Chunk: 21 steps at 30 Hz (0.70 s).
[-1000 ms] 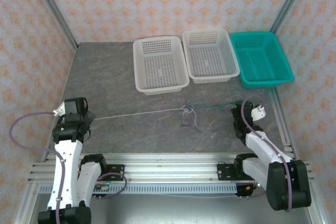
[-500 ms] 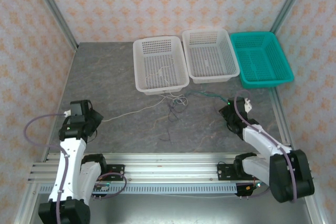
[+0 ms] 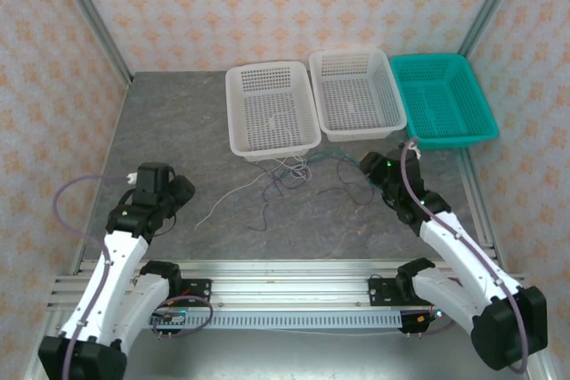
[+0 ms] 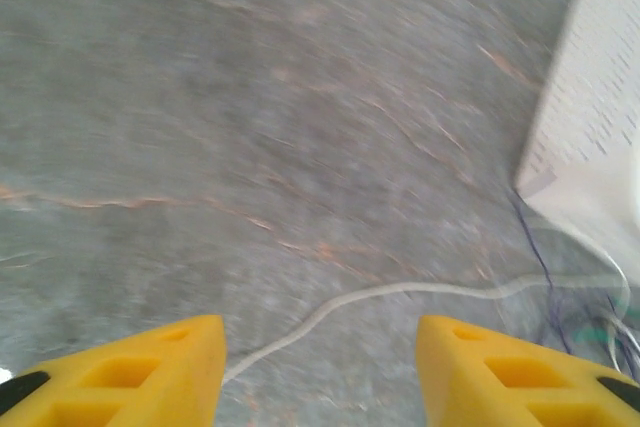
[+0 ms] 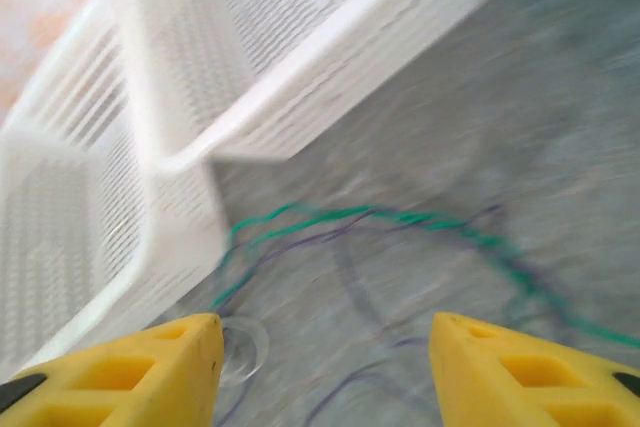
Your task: Untangle the cables
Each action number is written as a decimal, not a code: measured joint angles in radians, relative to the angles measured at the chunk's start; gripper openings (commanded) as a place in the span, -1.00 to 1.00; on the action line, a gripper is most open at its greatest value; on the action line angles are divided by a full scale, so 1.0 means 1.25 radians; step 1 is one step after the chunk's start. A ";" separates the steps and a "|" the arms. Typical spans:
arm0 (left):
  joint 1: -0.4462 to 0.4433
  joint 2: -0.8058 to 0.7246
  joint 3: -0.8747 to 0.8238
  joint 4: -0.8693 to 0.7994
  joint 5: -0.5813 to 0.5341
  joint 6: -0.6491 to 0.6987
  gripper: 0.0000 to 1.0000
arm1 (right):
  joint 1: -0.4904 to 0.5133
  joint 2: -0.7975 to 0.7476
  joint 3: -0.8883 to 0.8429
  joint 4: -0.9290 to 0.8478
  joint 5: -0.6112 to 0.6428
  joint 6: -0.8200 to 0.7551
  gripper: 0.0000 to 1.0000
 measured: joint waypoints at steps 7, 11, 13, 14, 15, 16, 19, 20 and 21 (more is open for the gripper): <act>-0.197 0.164 0.058 0.052 -0.050 0.019 0.07 | 0.245 0.312 0.080 0.128 -0.085 -0.046 0.26; -0.222 0.181 0.058 0.062 -0.061 0.021 0.07 | 0.274 0.458 0.089 0.223 -0.069 -0.046 0.38; -0.224 0.179 0.058 0.065 -0.066 0.021 0.07 | 0.275 0.515 0.089 0.269 -0.028 -0.044 0.42; -0.224 0.177 0.058 0.066 -0.068 0.021 0.07 | 0.275 0.534 0.089 0.287 -0.011 -0.044 0.43; -0.224 0.172 0.058 0.066 -0.073 0.021 0.07 | 0.275 0.554 0.089 0.311 0.010 -0.044 0.42; -0.224 0.166 0.058 0.066 -0.076 0.021 0.07 | 0.275 0.571 0.089 0.333 0.027 -0.044 0.43; -0.224 0.146 0.058 0.067 -0.079 0.021 0.07 | 0.275 0.614 0.091 0.395 0.063 -0.045 0.27; -0.224 0.140 0.058 0.067 -0.079 0.021 0.08 | 0.275 0.626 0.091 0.412 0.071 -0.046 0.16; -0.224 0.136 0.058 0.067 -0.078 0.021 0.09 | 0.275 0.633 0.091 0.424 0.075 -0.049 0.03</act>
